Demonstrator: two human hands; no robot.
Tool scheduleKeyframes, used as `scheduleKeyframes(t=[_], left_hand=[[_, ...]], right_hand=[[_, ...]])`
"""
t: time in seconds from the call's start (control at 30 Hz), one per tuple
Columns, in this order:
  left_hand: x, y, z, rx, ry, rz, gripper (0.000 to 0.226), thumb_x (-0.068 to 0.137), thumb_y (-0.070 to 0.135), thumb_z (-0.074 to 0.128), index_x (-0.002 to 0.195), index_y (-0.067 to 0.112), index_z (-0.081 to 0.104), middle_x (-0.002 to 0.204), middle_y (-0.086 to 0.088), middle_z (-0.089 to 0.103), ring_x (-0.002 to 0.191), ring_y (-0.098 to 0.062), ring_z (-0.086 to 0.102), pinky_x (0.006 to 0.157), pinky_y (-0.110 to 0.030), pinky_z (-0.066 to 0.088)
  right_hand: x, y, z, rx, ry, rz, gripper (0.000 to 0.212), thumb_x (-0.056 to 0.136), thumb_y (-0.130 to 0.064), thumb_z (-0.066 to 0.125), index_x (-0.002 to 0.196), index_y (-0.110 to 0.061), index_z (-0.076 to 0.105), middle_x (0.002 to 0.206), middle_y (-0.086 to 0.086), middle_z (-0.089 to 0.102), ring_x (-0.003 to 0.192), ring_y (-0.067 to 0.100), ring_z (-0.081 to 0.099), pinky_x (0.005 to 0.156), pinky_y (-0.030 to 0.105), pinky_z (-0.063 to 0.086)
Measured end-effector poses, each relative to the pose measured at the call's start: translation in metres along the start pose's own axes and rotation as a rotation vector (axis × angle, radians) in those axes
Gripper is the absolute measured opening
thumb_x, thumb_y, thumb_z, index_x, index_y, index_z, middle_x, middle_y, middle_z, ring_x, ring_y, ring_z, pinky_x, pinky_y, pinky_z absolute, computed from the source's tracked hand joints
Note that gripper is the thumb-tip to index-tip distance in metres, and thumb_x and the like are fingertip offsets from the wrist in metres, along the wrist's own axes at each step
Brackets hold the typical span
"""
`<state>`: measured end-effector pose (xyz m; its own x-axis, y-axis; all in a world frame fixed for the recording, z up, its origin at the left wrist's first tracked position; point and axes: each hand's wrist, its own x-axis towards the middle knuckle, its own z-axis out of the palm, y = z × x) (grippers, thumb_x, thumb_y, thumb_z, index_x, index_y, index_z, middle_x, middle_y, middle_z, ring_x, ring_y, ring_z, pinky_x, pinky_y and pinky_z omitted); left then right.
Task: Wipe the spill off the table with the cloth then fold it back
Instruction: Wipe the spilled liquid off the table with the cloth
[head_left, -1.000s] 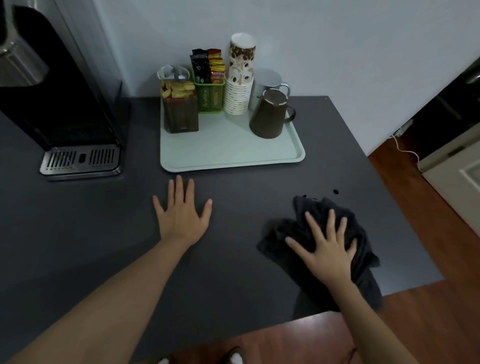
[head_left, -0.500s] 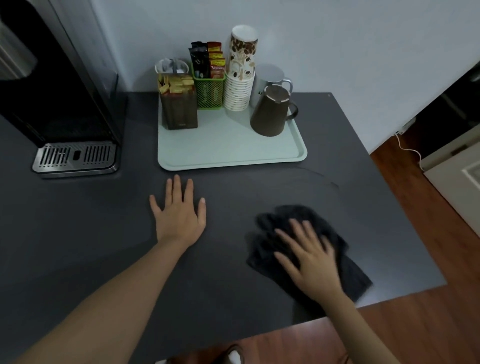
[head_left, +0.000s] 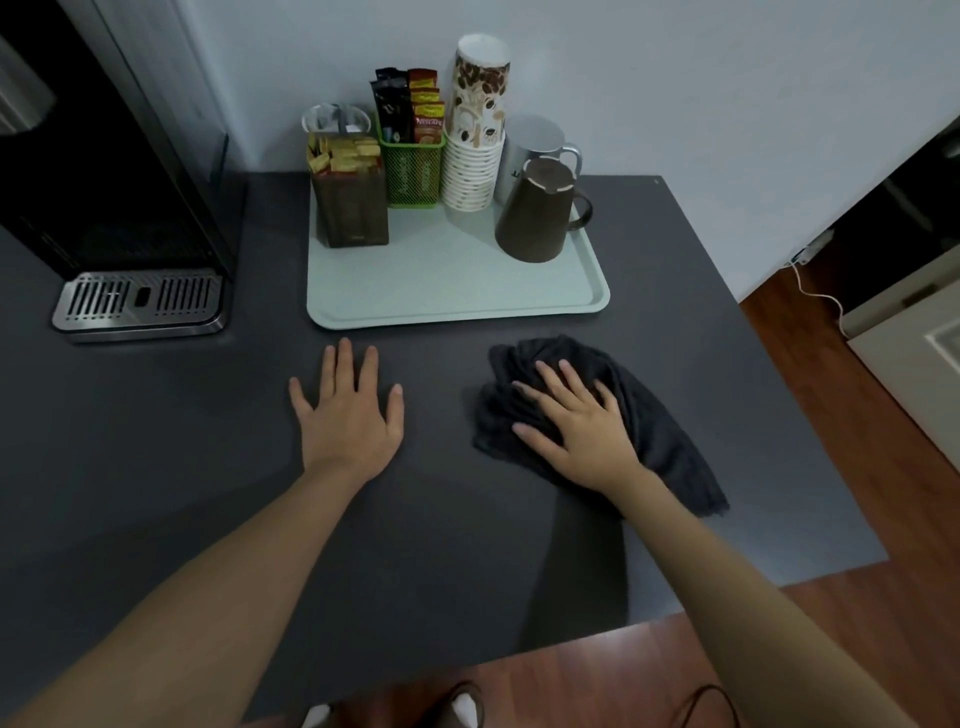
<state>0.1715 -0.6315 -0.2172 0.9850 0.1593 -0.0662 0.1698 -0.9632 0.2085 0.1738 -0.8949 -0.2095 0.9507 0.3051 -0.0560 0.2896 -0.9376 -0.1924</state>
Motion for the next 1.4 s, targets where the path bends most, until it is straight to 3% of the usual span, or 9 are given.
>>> scheduleKeyframes(t=[0.1, 0.2, 0.37, 0.63, 0.73, 0.83, 0.93, 1.2, 1.4], left_hand=[[0.003, -0.002, -0.002, 0.005, 0.005, -0.004, 0.062, 0.091, 0.048, 0.018, 0.147, 0.022, 0.016, 0.159, -0.006, 0.008, 0.147, -0.020, 0.003, 0.114, -0.058, 0.004], [0.002, -0.002, 0.001, 0.020, 0.003, -0.003, 0.062, 0.091, 0.049, 0.018, 0.147, 0.021, 0.017, 0.159, -0.006, 0.008, 0.147, -0.020, 0.004, 0.113, -0.058, 0.005], [0.004, -0.001, 0.002, 0.006, 0.013, 0.007, 0.061, 0.091, 0.048, 0.021, 0.146, 0.021, 0.019, 0.158, -0.008, 0.011, 0.147, -0.022, 0.005, 0.112, -0.060, 0.005], [0.003, 0.003, -0.004, 0.043, -0.031, -0.008, 0.062, 0.091, 0.049, 0.018, 0.147, 0.021, 0.016, 0.159, -0.006, 0.008, 0.147, -0.021, 0.004, 0.113, -0.060, 0.007], [0.004, 0.007, -0.009, 0.117, -0.066, -0.028, 0.063, 0.091, 0.049, 0.016, 0.147, 0.021, 0.013, 0.159, -0.006, 0.006, 0.147, -0.021, 0.003, 0.112, -0.062, 0.006], [0.004, 0.019, -0.012, 0.024, -0.047, -0.060, 0.062, 0.091, 0.045, 0.023, 0.147, 0.018, 0.016, 0.159, -0.005, 0.006, 0.147, -0.020, 0.001, 0.112, -0.063, 0.002], [0.006, 0.044, -0.010, -0.053, -0.064, 0.038, 0.061, 0.093, 0.044, 0.024, 0.147, 0.019, 0.014, 0.160, -0.003, 0.006, 0.147, -0.019, -0.001, 0.113, -0.060, 0.000], [0.003, 0.076, 0.013, -0.023, -0.054, 0.128, 0.059, 0.093, 0.047, 0.021, 0.146, 0.021, 0.018, 0.159, -0.002, 0.008, 0.147, -0.018, 0.004, 0.112, -0.061, 0.001], [0.002, 0.079, 0.014, -0.015, -0.035, 0.124, 0.058, 0.093, 0.045, 0.022, 0.145, 0.021, 0.022, 0.159, -0.003, 0.012, 0.147, -0.018, 0.007, 0.112, -0.062, 0.004]], right_hand=[[0.012, 0.028, -0.012, -0.054, -0.033, -0.097, 0.055, 0.084, -0.066, 0.037, 0.136, -0.048, 0.034, 0.155, -0.011, 0.023, 0.145, 0.013, 0.012, 0.112, 0.058, 0.014], [0.021, 0.073, -0.022, 0.013, 0.014, 0.237, 0.055, 0.084, -0.065, 0.040, 0.136, -0.050, 0.030, 0.157, -0.011, 0.016, 0.146, 0.016, 0.006, 0.113, 0.056, 0.005], [0.020, 0.098, -0.029, 0.171, 0.153, 0.790, 0.058, 0.095, -0.052, 0.027, 0.145, -0.023, 0.026, 0.158, 0.004, 0.015, 0.146, 0.027, 0.005, 0.118, 0.050, 0.007], [-0.064, 0.053, -0.016, -0.091, 0.024, 0.216, 0.053, 0.086, -0.066, 0.029, 0.136, -0.048, 0.033, 0.155, -0.012, 0.023, 0.144, 0.012, 0.016, 0.104, 0.052, 0.021], [-0.086, 0.115, -0.029, -0.016, 0.029, 0.510, 0.052, 0.086, -0.066, 0.031, 0.135, -0.048, 0.033, 0.156, -0.014, 0.016, 0.145, 0.012, 0.009, 0.110, 0.057, 0.011], [-0.094, 0.138, -0.030, 0.069, 0.079, 0.812, 0.058, 0.092, -0.059, 0.027, 0.138, -0.026, 0.040, 0.158, -0.005, 0.015, 0.146, 0.018, 0.006, 0.114, 0.054, 0.011], [-0.085, 0.102, -0.021, 0.042, 0.160, 0.783, 0.055, 0.095, -0.049, 0.031, 0.140, -0.019, 0.036, 0.156, 0.003, 0.022, 0.145, 0.024, 0.014, 0.114, 0.048, 0.020], [-0.113, 0.014, 0.004, 0.107, 0.134, 0.219, 0.047, 0.093, -0.047, 0.038, 0.134, -0.025, 0.048, 0.149, -0.003, 0.039, 0.141, 0.021, 0.028, 0.110, 0.043, 0.029], [-0.127, 0.132, -0.027, 0.123, 0.209, 0.769, 0.047, 0.096, -0.043, 0.036, 0.139, -0.024, 0.038, 0.155, -0.003, 0.026, 0.145, 0.019, 0.015, 0.115, 0.044, 0.017]])
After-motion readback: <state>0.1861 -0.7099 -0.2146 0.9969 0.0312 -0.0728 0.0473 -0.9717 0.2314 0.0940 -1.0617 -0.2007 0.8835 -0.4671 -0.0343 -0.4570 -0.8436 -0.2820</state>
